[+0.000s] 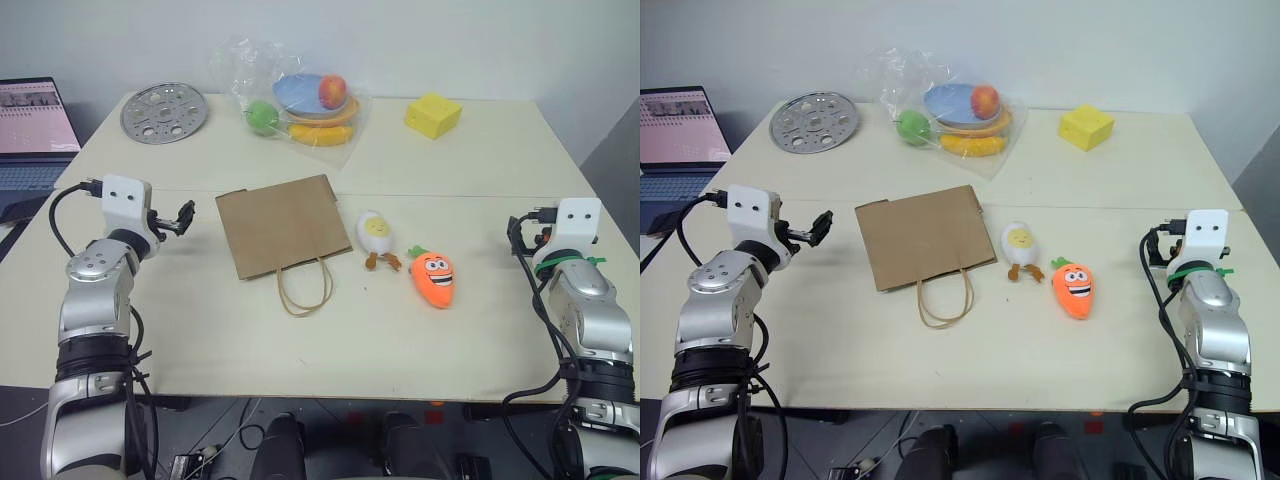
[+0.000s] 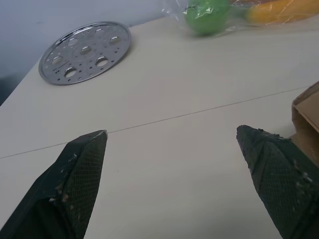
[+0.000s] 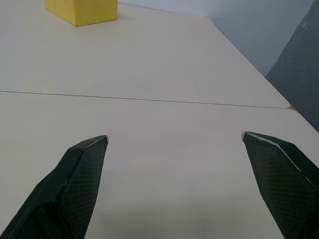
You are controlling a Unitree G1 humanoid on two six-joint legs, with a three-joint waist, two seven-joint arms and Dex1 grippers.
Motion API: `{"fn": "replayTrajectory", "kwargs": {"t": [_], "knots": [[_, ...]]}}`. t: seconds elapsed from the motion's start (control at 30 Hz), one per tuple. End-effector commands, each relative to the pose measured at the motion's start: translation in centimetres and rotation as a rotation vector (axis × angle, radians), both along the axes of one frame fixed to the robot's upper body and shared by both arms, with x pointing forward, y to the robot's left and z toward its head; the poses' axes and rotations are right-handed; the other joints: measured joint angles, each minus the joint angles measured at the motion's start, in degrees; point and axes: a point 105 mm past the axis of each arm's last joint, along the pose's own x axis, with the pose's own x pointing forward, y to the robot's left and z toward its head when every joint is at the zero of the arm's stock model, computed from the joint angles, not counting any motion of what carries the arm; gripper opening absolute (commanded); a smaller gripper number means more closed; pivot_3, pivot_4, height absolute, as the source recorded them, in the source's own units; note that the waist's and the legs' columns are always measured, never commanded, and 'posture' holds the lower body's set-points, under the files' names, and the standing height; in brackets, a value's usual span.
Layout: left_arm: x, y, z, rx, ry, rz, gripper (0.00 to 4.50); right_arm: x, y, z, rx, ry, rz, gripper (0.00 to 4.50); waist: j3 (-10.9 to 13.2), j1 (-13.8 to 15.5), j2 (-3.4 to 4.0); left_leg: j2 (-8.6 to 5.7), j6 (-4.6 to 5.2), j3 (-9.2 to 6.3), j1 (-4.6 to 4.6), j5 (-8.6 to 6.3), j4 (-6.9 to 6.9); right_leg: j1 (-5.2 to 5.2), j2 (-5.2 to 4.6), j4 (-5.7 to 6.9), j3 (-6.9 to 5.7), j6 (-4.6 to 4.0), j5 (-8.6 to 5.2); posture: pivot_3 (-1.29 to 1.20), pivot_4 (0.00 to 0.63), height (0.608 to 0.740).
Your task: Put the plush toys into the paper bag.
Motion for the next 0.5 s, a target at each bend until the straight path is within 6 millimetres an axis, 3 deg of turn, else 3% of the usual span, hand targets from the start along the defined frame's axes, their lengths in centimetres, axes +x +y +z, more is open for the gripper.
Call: {"fn": "replayTrajectory", "kwargs": {"t": [0.03, 0.5], "knots": [[-0.38, 0.18, 1.87, -0.008, -0.067, -0.009, 4.44, -0.09, -0.48, 1.76, -0.03, -0.056, -0.008, 4.5, 0.0, 0.0, 0.0, 0.0, 0.0, 0.0, 0.0, 0.0, 0.0, 0.0, 0.0, 0.0, 0.0, 0.0, 0.0, 0.0, 0.15, 0.74], [-0.5, 0.65, 2.03, 0.003, -0.074, -0.006, 4.44, -0.25, -0.79, 1.89, -0.038, -0.056, -0.013, 4.5, 0.0, 0.0, 0.0, 0.0, 0.0, 0.0, 0.0, 0.0, 0.0, 0.0, 0.0, 0.0, 0.0, 0.0, 0.0, 0.0, 0.15, 0.74]]}}
